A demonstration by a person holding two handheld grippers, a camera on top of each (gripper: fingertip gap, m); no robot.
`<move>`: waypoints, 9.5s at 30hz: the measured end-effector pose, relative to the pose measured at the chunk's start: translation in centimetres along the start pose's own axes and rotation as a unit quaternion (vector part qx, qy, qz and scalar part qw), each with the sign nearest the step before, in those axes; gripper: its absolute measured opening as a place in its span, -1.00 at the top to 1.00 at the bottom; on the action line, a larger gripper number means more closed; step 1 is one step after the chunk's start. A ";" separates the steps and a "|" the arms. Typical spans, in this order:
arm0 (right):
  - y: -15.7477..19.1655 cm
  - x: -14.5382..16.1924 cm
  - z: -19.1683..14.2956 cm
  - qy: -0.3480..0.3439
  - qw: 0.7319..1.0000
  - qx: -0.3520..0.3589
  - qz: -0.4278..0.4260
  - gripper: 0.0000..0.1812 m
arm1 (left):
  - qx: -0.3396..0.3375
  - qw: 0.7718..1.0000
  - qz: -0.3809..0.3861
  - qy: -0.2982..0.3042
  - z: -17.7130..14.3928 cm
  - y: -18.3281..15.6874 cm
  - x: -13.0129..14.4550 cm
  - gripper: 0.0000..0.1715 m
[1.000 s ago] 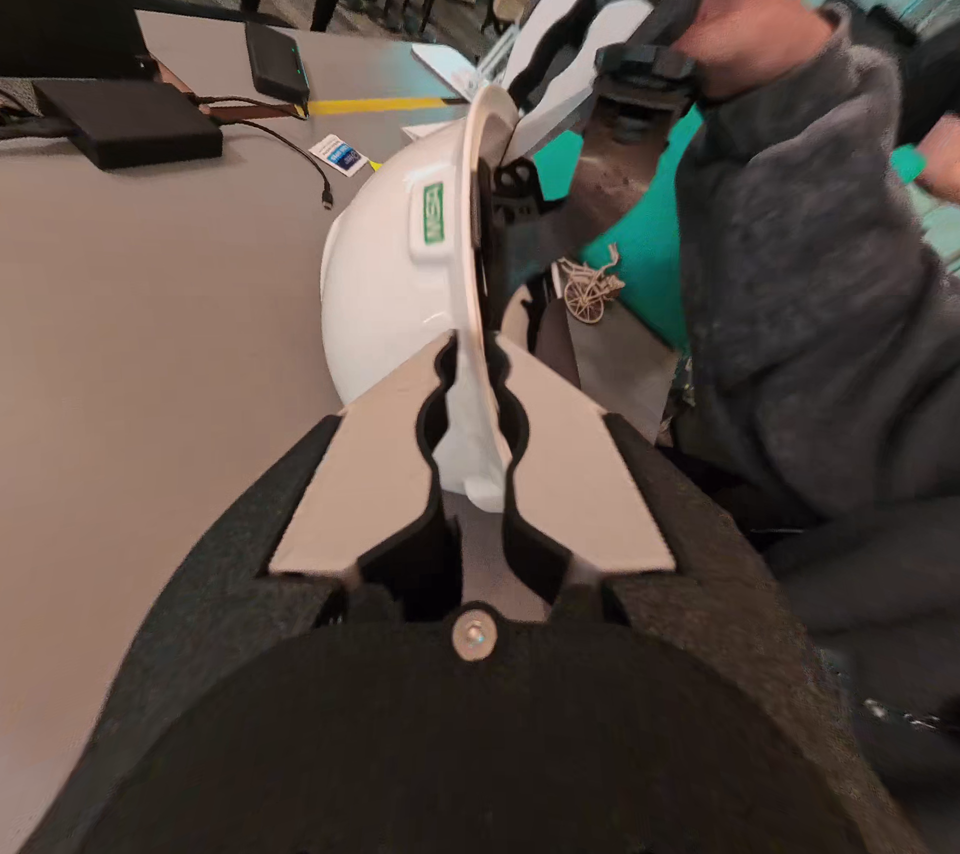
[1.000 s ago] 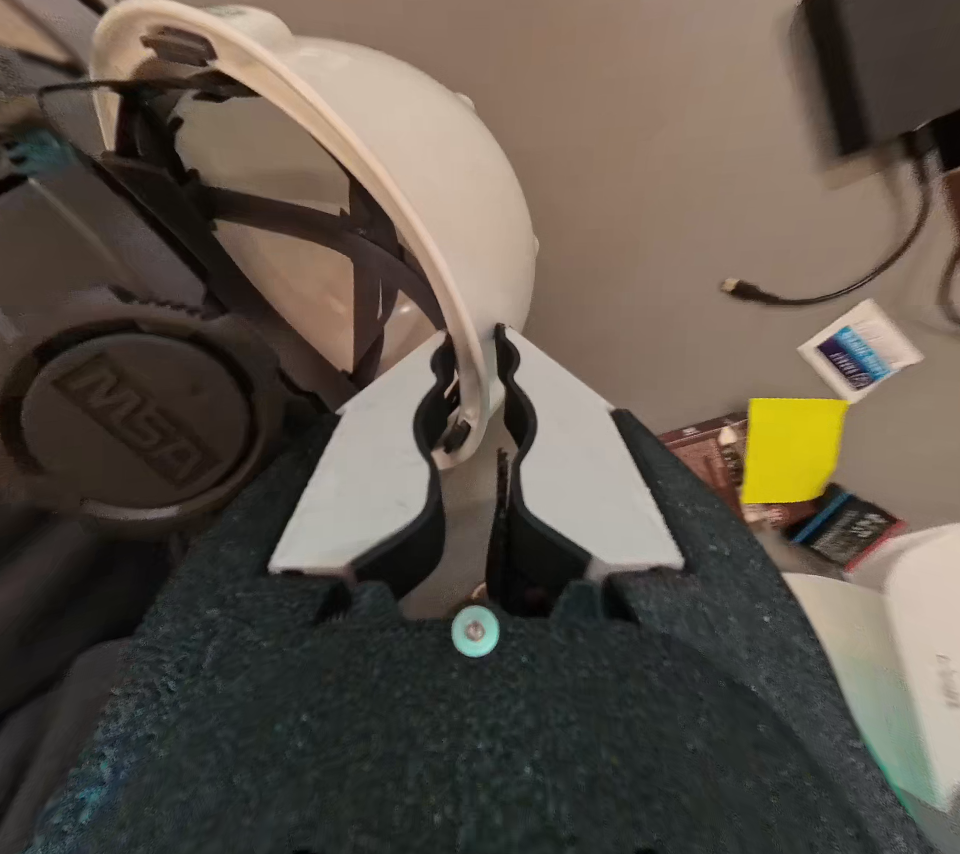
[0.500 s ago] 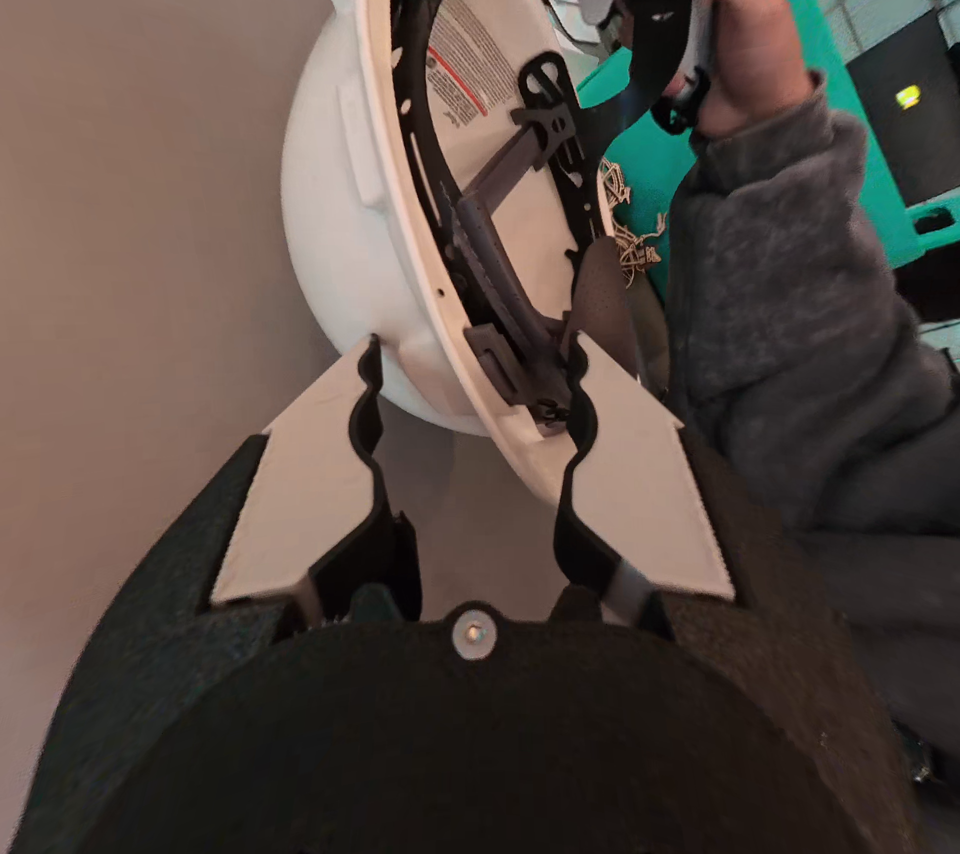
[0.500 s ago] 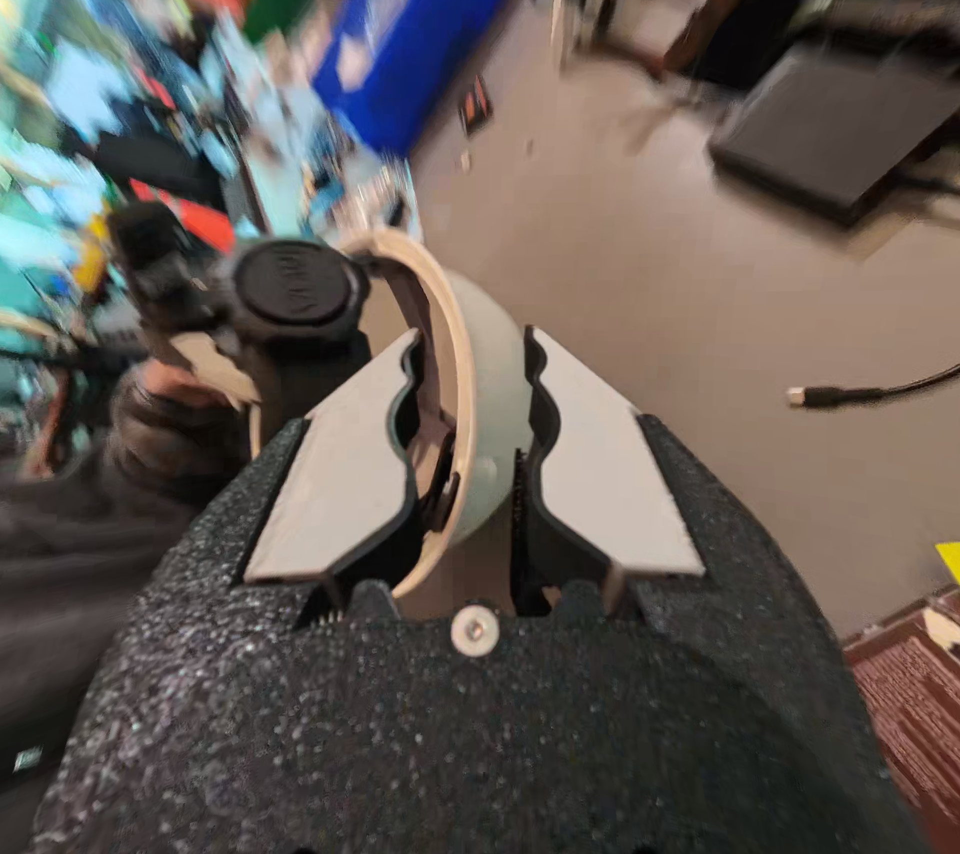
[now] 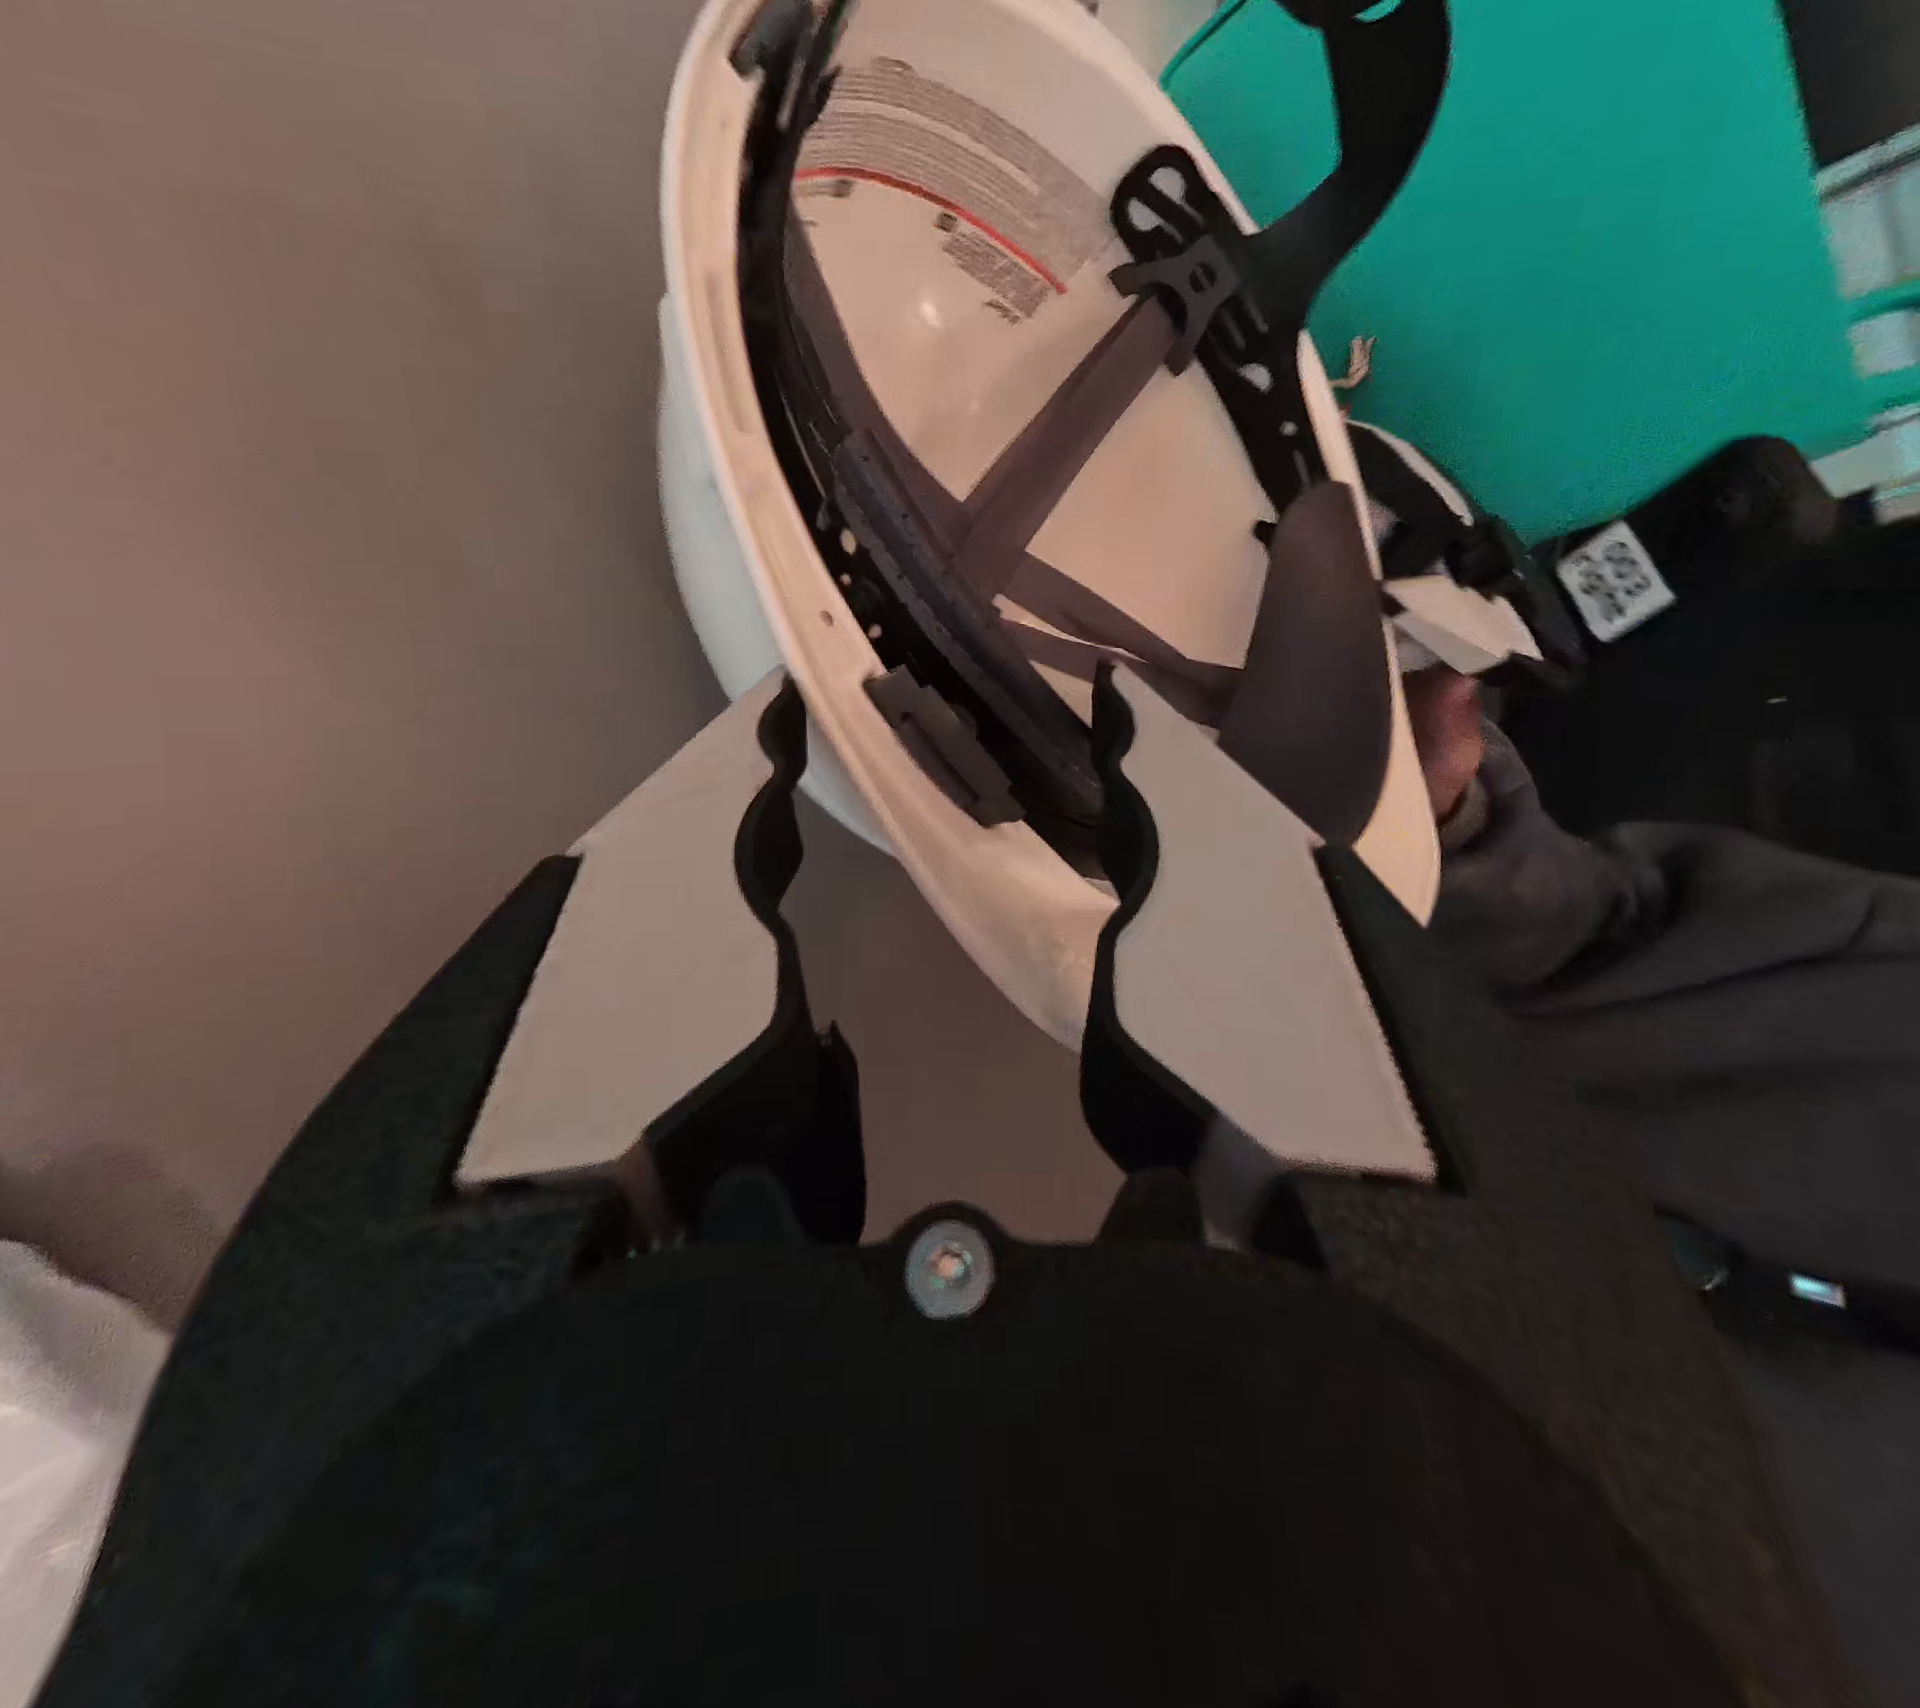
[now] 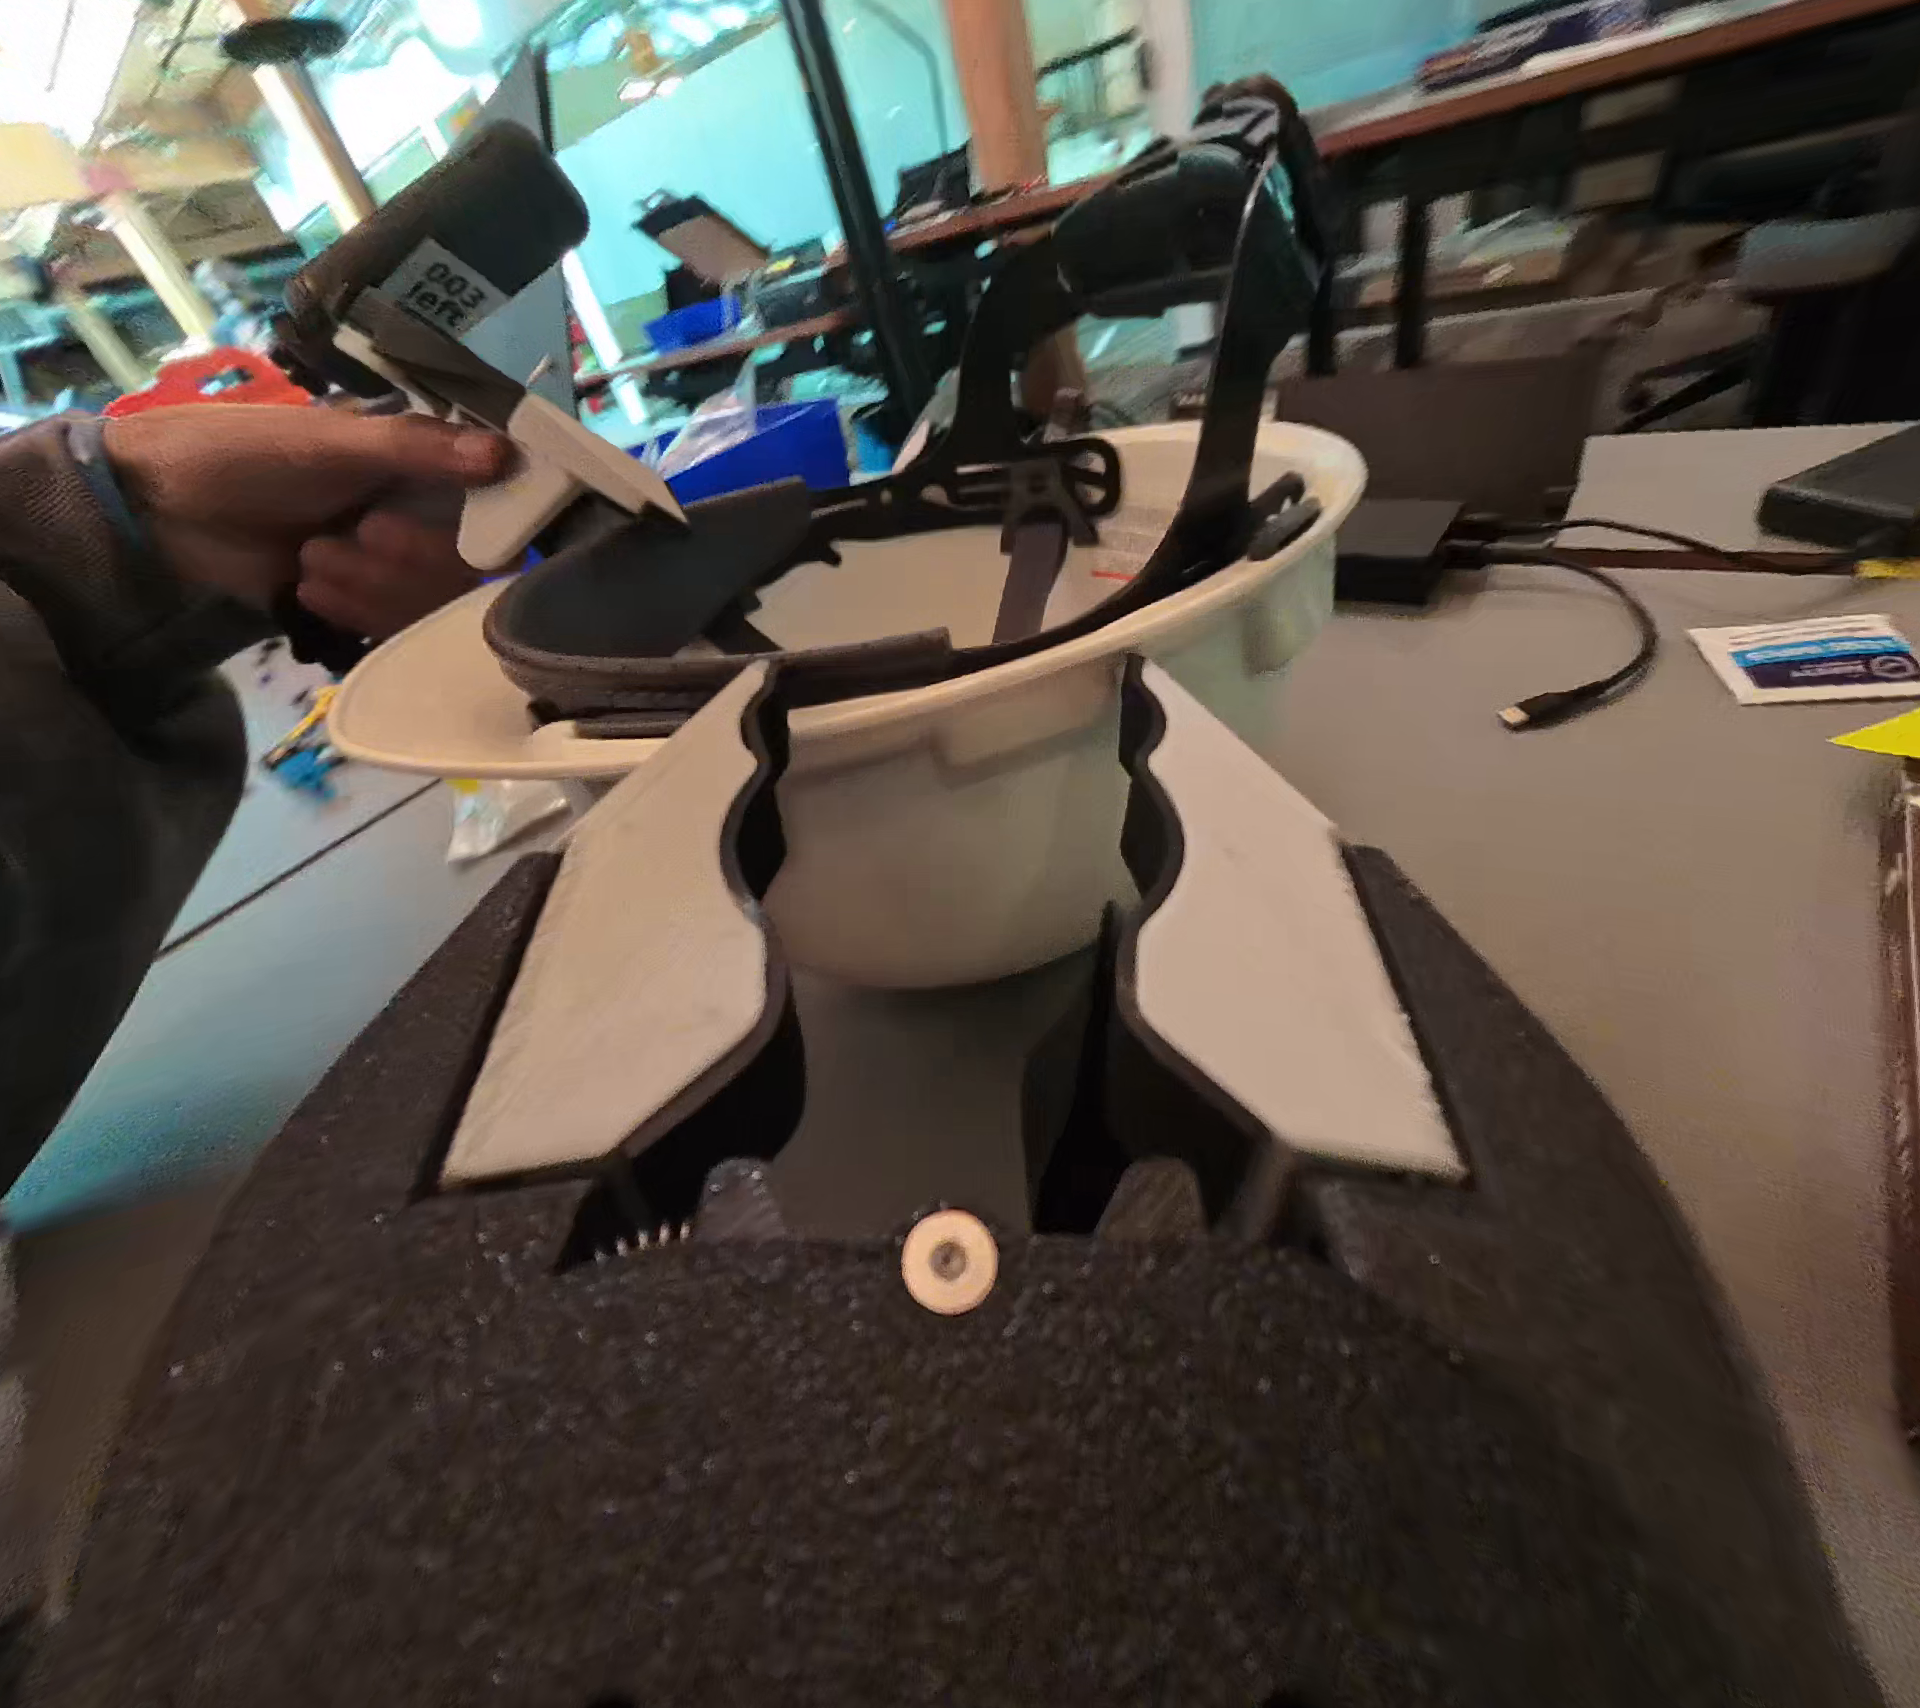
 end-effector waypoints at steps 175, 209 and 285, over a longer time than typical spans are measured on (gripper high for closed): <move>9.4 -5.2 1.2 0.188 0.760 -0.241 -0.574 0.74 | -0.175 0.894 0.363 -0.194 0.9 -9.6 6.5 0.60; 4.8 -11.5 -4.4 0.150 0.959 -0.092 -0.221 0.57 | -0.186 0.942 -0.007 -0.280 -2.0 -0.7 8.3 0.69; 4.0 -3.5 -8.0 0.223 0.867 -0.174 -0.410 0.47 | -0.139 0.974 0.086 -0.157 0.4 -0.1 4.7 0.73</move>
Point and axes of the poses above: each gripper's, where its closed fingertips meet, z out along the fingers, x out of its underside, y = z × x across the jaws, the point moved 3 cm from there along -z, back along the fingers, and after that the axes turned 13 degrees about -y, right-handed, at the moved point
